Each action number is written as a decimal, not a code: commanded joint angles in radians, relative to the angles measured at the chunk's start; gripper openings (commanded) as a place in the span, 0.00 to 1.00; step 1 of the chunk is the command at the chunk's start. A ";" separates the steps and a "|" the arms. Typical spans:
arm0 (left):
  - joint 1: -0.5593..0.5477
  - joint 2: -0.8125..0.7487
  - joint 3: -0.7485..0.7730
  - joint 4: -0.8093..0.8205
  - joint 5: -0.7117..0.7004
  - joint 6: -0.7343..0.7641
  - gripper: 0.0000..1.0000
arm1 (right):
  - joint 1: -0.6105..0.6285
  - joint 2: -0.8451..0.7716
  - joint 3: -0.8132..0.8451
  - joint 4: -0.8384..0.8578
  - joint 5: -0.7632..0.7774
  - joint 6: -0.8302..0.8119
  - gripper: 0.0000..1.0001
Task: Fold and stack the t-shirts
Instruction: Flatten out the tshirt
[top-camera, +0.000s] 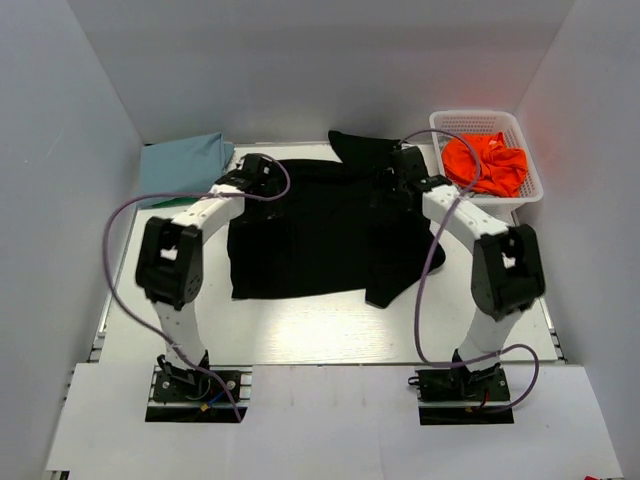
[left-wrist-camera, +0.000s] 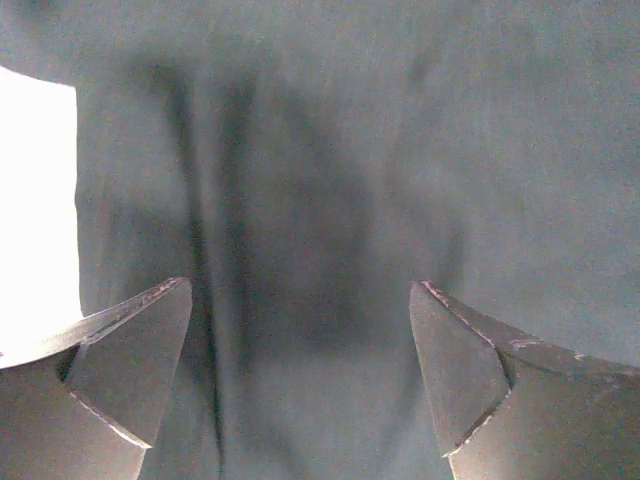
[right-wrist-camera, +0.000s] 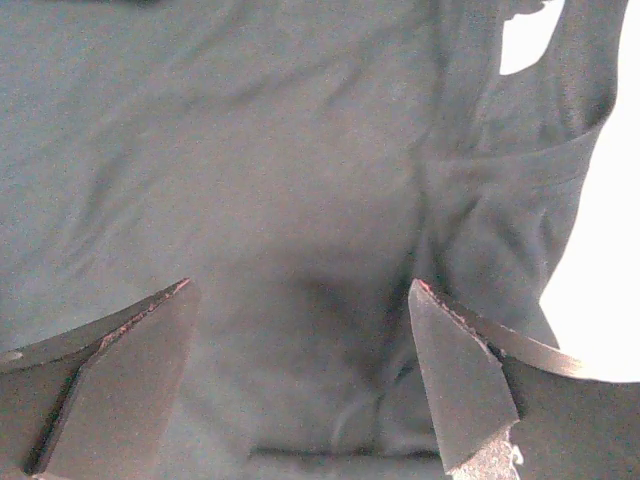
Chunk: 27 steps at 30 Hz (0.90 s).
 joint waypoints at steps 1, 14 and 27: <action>-0.015 -0.225 -0.093 -0.090 0.002 -0.130 1.00 | 0.038 -0.137 -0.167 0.070 -0.040 -0.017 0.90; -0.070 -0.508 -0.561 -0.160 0.128 -0.187 0.87 | 0.087 -0.307 -0.521 0.134 -0.167 0.108 0.90; -0.038 -0.454 -0.602 -0.312 -0.174 -0.435 0.72 | 0.054 -0.255 -0.562 0.016 -0.009 0.235 0.90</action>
